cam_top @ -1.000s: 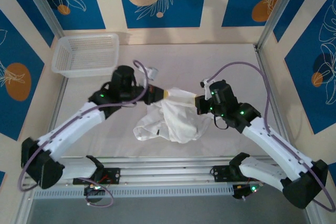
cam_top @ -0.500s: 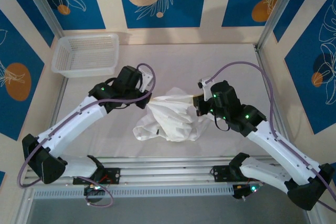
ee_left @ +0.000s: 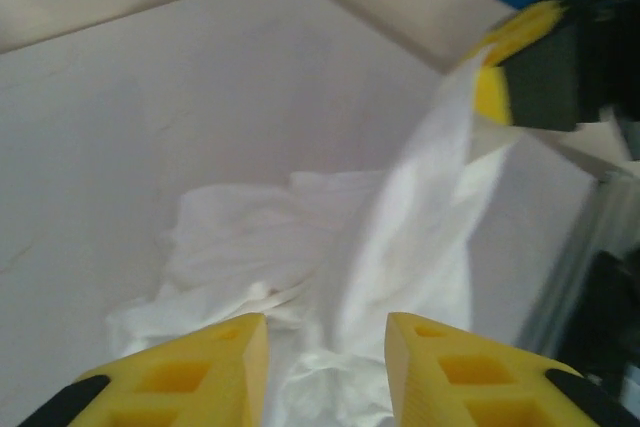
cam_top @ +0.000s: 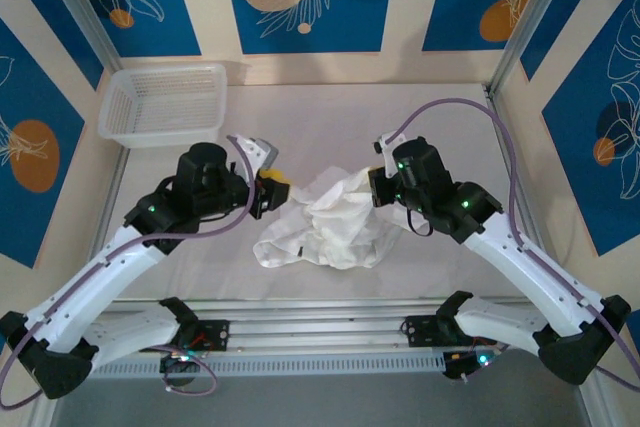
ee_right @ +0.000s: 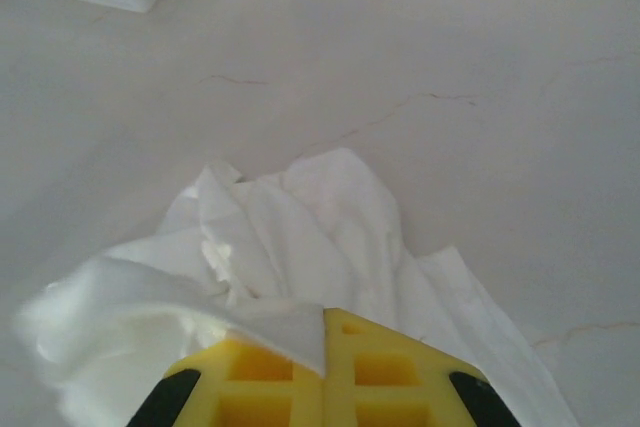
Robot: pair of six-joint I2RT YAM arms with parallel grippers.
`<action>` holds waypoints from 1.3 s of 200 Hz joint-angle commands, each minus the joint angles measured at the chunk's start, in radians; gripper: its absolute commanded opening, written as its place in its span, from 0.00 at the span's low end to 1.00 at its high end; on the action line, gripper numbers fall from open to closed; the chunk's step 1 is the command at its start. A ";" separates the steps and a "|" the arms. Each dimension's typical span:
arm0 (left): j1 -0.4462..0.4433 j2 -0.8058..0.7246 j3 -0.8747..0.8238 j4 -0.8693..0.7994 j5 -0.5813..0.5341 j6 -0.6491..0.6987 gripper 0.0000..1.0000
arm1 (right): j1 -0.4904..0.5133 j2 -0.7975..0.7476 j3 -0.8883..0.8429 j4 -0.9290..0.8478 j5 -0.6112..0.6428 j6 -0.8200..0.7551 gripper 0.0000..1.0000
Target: Fold the inside-out t-shirt
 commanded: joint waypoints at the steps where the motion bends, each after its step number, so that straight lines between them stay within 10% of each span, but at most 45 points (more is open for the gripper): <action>1: -0.014 0.126 0.046 0.056 0.282 -0.016 0.39 | 0.014 -0.015 0.009 0.044 -0.100 0.005 0.00; 60: -0.170 0.368 0.127 0.133 0.069 0.015 0.69 | 0.033 0.044 0.052 -0.011 -0.084 0.080 0.00; 122: -0.194 0.398 0.049 0.281 -0.536 -0.059 0.64 | 0.051 0.053 0.043 -0.021 -0.090 0.087 0.00; 179: -0.183 0.493 0.149 0.226 -0.292 -0.034 0.63 | 0.053 0.053 0.028 -0.013 -0.077 0.100 0.00; 209: -0.163 0.575 0.201 0.113 -0.457 -0.069 0.60 | 0.051 0.053 0.028 -0.038 -0.066 0.096 0.00; 245: -0.027 0.484 0.118 0.119 -0.400 -0.134 0.41 | 0.025 0.055 0.010 -0.117 0.010 0.071 0.00; 260: 0.002 0.446 0.109 0.112 -0.314 -0.113 0.11 | 0.001 0.070 0.005 -0.157 0.056 0.068 0.00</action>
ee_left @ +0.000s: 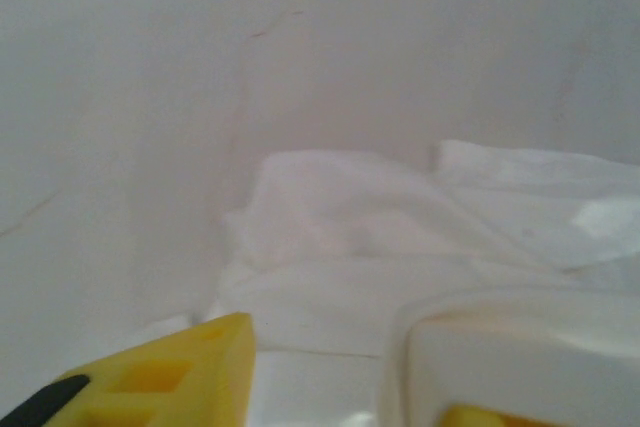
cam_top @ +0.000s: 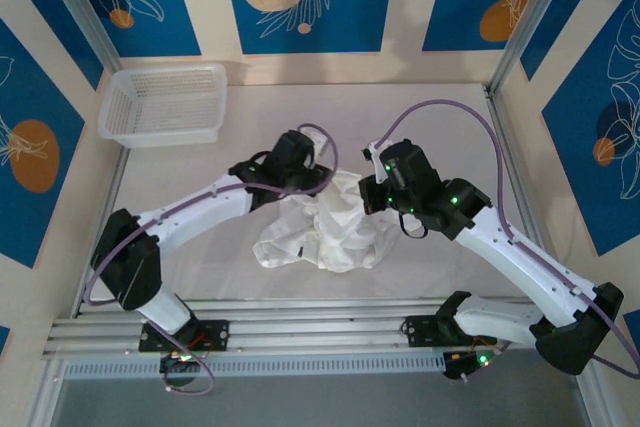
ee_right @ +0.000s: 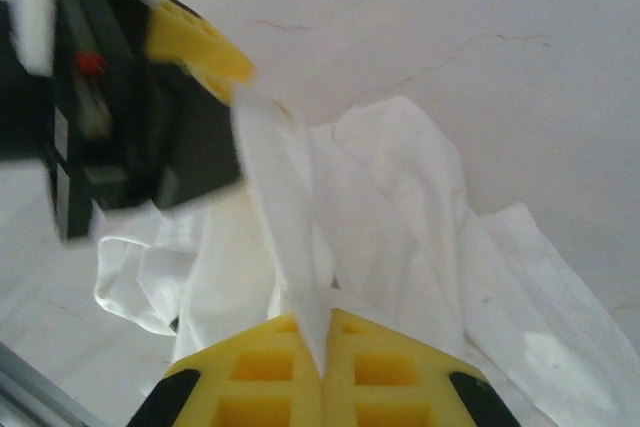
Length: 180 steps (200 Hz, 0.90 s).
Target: Fold the inside-out t-shirt
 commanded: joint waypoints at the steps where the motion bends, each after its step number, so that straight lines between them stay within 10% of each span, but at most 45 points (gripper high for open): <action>1: 0.055 -0.093 -0.021 -0.035 0.094 -0.009 0.09 | -0.032 0.013 -0.015 -0.086 0.092 -0.010 0.00; 63: 0.083 -0.155 -0.035 0.114 0.761 -0.135 0.00 | -0.039 0.038 -0.057 -0.047 0.049 -0.036 0.09; 84: 0.084 -0.221 -0.022 0.014 0.672 -0.092 0.00 | -0.088 0.045 -0.106 -0.026 0.041 -0.040 0.12; 126: 0.131 -0.318 -0.022 -0.238 0.116 -0.059 0.03 | -0.128 -0.007 -0.144 -0.046 0.119 -0.015 0.04; 180: 0.180 -0.240 -0.070 -0.219 0.205 -0.099 0.13 | -0.137 -0.068 -0.146 0.068 -0.244 0.003 0.14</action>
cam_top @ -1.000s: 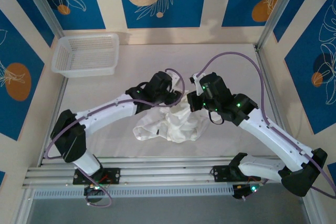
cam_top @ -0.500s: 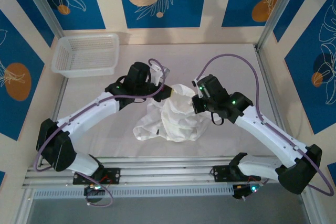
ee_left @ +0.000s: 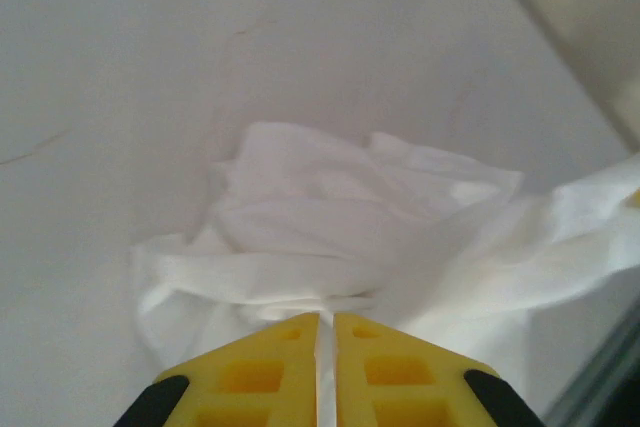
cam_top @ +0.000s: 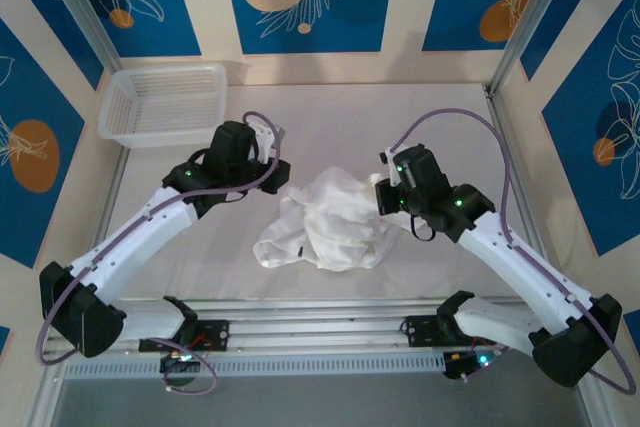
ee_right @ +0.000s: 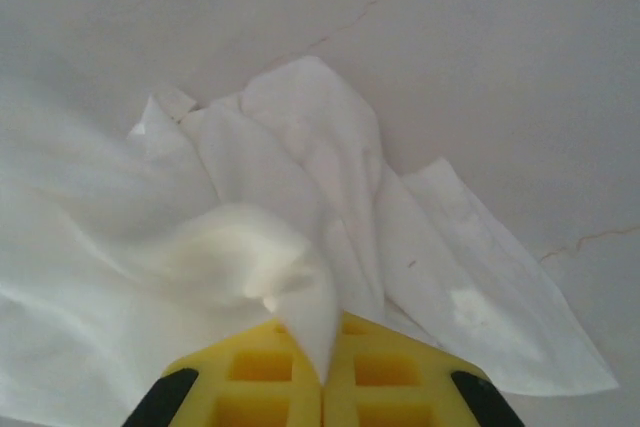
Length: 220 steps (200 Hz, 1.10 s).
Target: Fold the inside-out t-shirt
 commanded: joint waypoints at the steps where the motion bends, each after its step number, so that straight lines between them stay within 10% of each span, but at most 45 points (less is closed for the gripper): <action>1: 0.020 0.055 -0.022 -0.019 -0.050 -0.026 0.12 | -0.009 -0.015 -0.022 0.039 -0.221 0.025 0.15; 44: 0.043 0.132 -0.138 0.072 -0.133 -0.094 0.10 | -0.011 -0.033 -0.052 0.175 -0.439 0.174 0.28; 89: -0.012 0.131 -0.196 0.386 0.412 -0.133 0.29 | -0.116 -0.147 -0.095 0.102 -0.099 0.330 0.45; 154: -0.241 0.491 0.150 0.138 0.229 -0.068 0.65 | -0.384 -0.161 -0.396 0.223 -0.484 0.493 0.54; 169: -0.249 0.527 0.149 0.112 0.260 -0.047 0.55 | -0.386 -0.175 -0.415 0.230 -0.533 0.481 0.55; 191: -0.245 0.472 0.068 0.112 0.240 -0.045 0.00 | -0.387 -0.197 -0.408 0.226 -0.570 0.476 0.56; 220: -0.198 0.260 -0.116 0.151 0.121 -0.098 0.00 | -0.375 -0.204 -0.364 0.204 -0.583 0.469 0.56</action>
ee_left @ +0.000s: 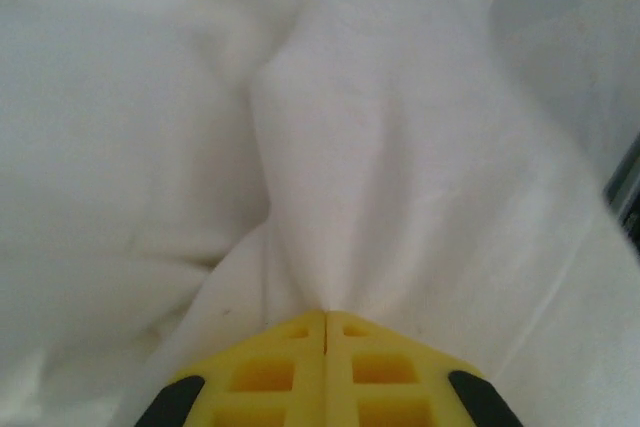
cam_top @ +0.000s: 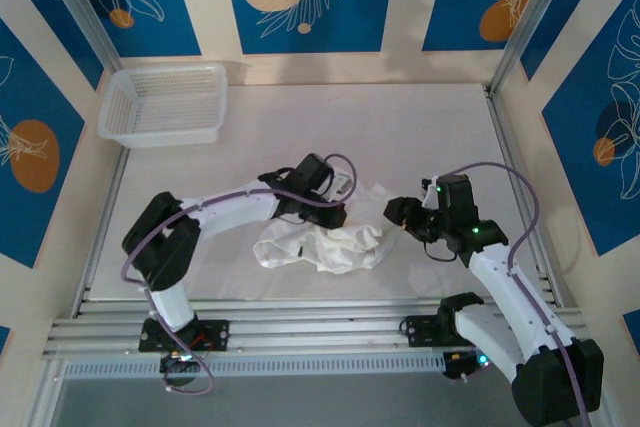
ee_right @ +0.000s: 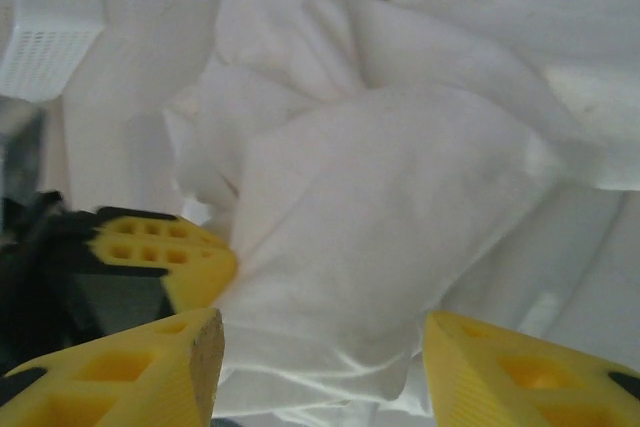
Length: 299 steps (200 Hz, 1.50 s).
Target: Fold the inside-out t-shirt
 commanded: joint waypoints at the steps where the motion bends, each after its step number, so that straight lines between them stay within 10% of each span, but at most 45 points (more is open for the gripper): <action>1: 0.042 -0.201 -0.114 -0.007 -0.090 -0.030 0.00 | 0.006 -0.014 0.052 -0.004 -0.068 0.008 0.56; 36: 0.080 -0.377 -0.328 0.009 -0.251 -0.138 0.00 | 0.099 0.004 0.070 -0.020 -0.009 -0.022 0.55; 110: 0.116 -0.508 -0.460 0.042 -0.397 -0.212 0.42 | 0.364 0.200 0.118 0.082 0.188 -0.026 0.56; 148: 0.115 -0.608 -0.425 0.088 -0.383 -0.131 0.49 | 0.305 0.231 0.130 0.193 0.243 0.022 0.60; 187: 0.117 -0.607 -0.419 0.082 -0.357 -0.110 0.49 | 0.062 0.245 -0.032 0.566 -0.053 0.151 0.63; 299: 0.119 -0.558 -0.431 0.084 -0.375 -0.113 0.50 | 0.211 0.543 0.156 0.445 0.088 -0.047 0.54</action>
